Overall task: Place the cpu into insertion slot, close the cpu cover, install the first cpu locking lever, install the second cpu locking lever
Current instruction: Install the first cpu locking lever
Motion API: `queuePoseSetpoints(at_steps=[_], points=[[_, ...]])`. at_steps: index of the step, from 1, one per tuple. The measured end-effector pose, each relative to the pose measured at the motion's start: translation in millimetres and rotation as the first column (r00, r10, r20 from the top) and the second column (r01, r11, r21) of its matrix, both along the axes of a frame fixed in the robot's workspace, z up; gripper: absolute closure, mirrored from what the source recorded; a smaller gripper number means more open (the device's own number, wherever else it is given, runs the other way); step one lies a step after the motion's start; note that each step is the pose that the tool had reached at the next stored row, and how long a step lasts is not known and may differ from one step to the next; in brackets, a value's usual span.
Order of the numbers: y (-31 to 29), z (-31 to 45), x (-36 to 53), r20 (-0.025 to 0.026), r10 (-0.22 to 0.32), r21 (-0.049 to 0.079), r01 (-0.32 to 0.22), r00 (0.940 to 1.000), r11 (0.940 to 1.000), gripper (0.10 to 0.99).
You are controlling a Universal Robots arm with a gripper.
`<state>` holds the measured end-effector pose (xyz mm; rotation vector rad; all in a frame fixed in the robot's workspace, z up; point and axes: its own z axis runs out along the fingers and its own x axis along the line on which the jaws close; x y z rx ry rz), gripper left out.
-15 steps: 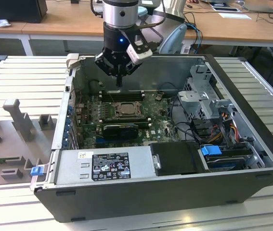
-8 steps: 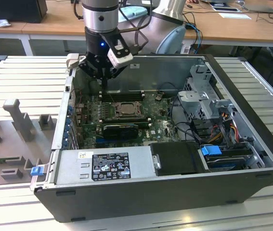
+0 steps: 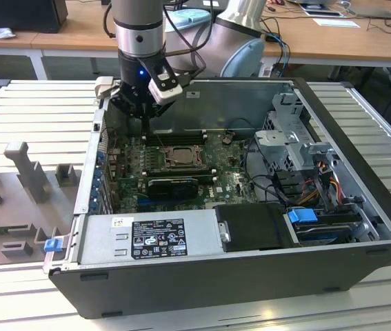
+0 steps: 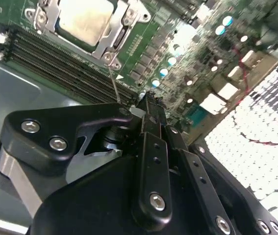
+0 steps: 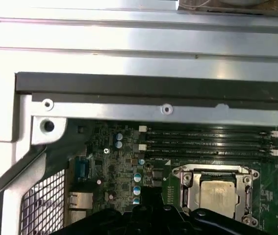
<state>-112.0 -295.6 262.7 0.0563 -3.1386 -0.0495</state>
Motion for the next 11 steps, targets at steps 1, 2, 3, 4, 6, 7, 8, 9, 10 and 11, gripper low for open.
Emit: queuePoseSetpoints(at_steps=[1, 2, 3, 4, 6, 7, 8, 9, 10, 11], points=[[3.3, -1.8, 0.0, -0.0001, 0.000, 0.000, 0.000, 1.0000, 1.0000, 0.980], [5.4, -3.0, 0.0, 0.0001, 0.000, 0.000, 0.000, 1.0000, 1.0000, 0.980], [8.3, -4.6, 0.0, 0.0001, 0.000, 0.000, 0.000, 1.0000, 1.0000, 0.980], [8.9, -5.0, 0.1, 0.0001, 0.000, 0.000, 0.000, 1.0000, 1.0000, 0.980], [9.2, -5.4, 4.4, -0.0001, 0.000, 0.000, 0.000, 1.0000, 1.0000, 0.980], [9.2, -5.5, 6.3, -0.0001, 0.000, 0.000, 0.000, 1.0000, 1.0000, 0.980], [9.2, -5.8, 9.1, 0.0000, 0.000, 0.000, 0.000, 1.0000, 1.0000, 0.980], [9.2, -5.9, 11.8, -0.0001, 0.000, 0.000, 0.000, 1.0000, 1.0000, 0.980], [9.2, -5.9, 14.6, 0.0000, 0.000, 0.000, 0.000, 1.0000, 1.0000, 0.980], [9.2, -6.0, 16.8, 0.0000, 0.000, 0.000, 0.000, 1.0000, 1.0000, 0.980]])
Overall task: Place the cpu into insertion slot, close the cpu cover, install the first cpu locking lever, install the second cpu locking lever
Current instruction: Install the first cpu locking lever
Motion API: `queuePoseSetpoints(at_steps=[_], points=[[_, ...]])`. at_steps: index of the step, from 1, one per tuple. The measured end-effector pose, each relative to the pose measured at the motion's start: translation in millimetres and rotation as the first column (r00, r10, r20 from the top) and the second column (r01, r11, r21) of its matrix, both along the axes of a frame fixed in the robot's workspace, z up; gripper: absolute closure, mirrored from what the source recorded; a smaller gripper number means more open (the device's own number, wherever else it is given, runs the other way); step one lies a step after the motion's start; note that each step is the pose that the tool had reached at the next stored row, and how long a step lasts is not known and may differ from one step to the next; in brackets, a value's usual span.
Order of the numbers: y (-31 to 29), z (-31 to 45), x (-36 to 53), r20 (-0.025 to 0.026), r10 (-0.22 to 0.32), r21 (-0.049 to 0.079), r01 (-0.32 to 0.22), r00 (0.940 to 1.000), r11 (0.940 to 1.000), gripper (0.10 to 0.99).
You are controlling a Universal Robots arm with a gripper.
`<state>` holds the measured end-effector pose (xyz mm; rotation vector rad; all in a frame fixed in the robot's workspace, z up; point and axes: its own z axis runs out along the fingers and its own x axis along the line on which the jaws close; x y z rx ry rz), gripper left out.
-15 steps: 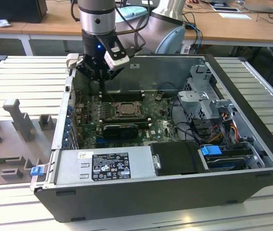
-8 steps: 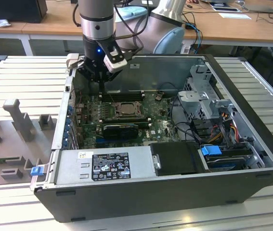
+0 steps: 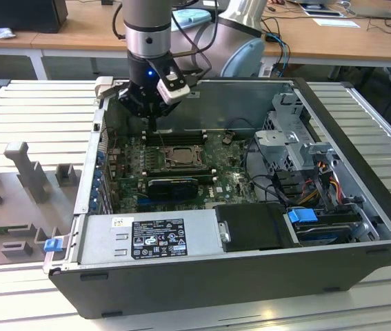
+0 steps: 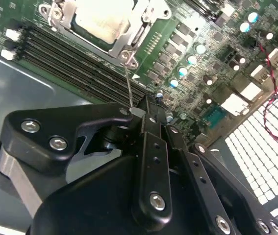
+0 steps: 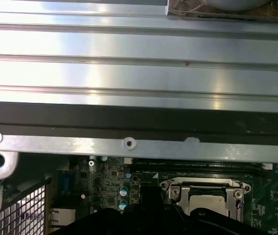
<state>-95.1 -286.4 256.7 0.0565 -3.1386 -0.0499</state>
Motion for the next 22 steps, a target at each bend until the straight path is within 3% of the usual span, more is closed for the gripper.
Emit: queuePoseSetpoints(at_steps=[7, 22], points=[[0.0, -0.1, 20.3, -0.0002, 0.000, 0.000, 0.000, 1.0000, 1.0000, 0.980], [0.0, -0.1, 26.8, -0.0002, 0.000, 0.000, 0.000, 1.0000, 1.0000, 0.980]])
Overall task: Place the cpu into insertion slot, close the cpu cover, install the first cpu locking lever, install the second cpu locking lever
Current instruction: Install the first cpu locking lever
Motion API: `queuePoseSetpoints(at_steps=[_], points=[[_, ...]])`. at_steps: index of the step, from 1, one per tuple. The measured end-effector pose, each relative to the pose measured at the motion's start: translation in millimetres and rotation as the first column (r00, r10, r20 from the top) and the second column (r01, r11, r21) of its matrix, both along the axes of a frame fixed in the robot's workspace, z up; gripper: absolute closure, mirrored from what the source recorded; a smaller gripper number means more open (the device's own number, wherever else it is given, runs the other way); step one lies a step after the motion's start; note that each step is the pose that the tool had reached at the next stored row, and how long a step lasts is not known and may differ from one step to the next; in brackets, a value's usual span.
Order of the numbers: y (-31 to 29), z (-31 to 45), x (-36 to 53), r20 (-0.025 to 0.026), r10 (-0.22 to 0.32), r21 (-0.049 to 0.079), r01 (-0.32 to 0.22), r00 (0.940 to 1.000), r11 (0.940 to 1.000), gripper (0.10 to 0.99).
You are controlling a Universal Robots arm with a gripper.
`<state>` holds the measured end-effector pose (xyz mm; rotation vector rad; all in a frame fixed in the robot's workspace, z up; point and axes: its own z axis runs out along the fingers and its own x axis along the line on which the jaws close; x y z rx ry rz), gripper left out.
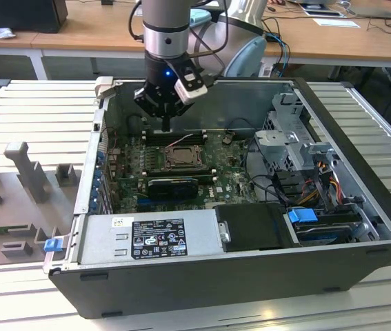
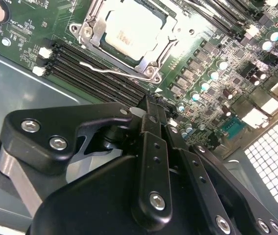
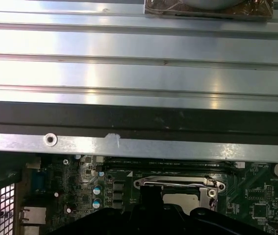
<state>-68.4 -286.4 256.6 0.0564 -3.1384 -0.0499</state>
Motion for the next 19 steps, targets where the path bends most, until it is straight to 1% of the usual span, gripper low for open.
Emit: queuePoseSetpoints(at_steps=[19], points=[[0.0, 0.0, 5.6, 0.0000, 0.000, 0.000, 0.000, 1.0000, 1.0000, 0.980]])
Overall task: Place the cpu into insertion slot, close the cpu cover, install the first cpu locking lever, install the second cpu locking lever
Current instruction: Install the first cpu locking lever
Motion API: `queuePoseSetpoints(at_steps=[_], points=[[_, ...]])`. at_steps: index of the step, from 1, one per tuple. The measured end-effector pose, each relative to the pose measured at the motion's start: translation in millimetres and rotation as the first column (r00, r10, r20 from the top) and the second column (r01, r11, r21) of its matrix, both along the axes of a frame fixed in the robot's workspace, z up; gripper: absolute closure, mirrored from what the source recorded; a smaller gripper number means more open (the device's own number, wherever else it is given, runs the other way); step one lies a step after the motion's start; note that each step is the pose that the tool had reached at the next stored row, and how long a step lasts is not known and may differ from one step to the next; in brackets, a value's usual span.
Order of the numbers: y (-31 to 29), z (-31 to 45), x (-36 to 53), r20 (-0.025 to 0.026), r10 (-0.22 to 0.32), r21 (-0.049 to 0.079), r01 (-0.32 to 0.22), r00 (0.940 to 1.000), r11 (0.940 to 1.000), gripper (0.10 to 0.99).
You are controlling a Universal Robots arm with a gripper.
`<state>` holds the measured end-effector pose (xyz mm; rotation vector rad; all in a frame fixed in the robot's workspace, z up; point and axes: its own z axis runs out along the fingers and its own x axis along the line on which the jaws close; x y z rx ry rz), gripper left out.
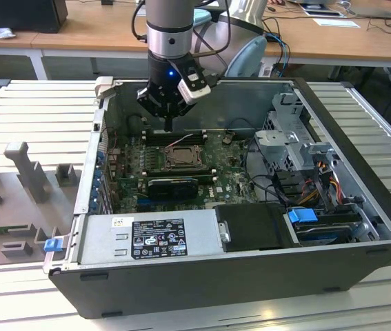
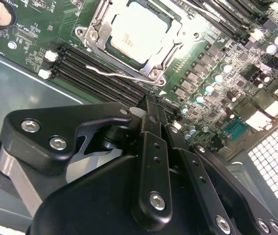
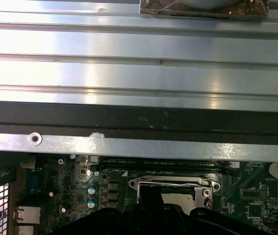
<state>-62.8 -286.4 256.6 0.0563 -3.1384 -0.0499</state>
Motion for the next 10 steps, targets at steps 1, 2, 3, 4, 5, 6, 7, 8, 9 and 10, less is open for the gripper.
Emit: queuePoseSetpoints(at_steps=[1, 2, 3, 4, 5, 6, 7, 8, 9, 10], points=[[0.0, 0.0, 0.2, 0.0000, 0.000, 0.000, 0.000, 1.0000, 1.0000, 0.980], [0.0, 0.0, 0.4, 0.0000, 0.000, 0.000, 0.000, 1.0000, 1.0000, 0.980], [0.0, 0.0, 0.7, 0.0000, 0.000, 0.000, 0.000, 1.0000, 1.0000, 0.980], [0.0, 0.0, 1.0, 0.0000, 0.000, 0.000, 0.000, 1.0000, 1.0000, 0.980], [0.0, 0.0, 1.2, 0.0000, 0.000, 0.000, 0.000, 1.0000, 1.0000, 0.980], [0.0, 0.0, 1.4, 0.0000, 0.000, 0.000, 0.000, 1.0000, 1.0000, 0.980], [0.0, 0.0, 1.6, 0.0000, 0.000, 0.000, 0.000, 1.0000, 1.0000, 0.980], [0.0, 0.0, 1.9, 0.0000, 0.000, 0.000, 0.000, 1.0000, 1.0000, 0.980], [0.0, 0.0, 2.3, 0.0000, 0.000, 0.000, 0.000, 1.0000, 1.0000, 0.980], [0.0, 0.0, 2.8, 0.0000, 0.000, 0.000, 0.000, 1.0000, 1.0000, 0.980]])
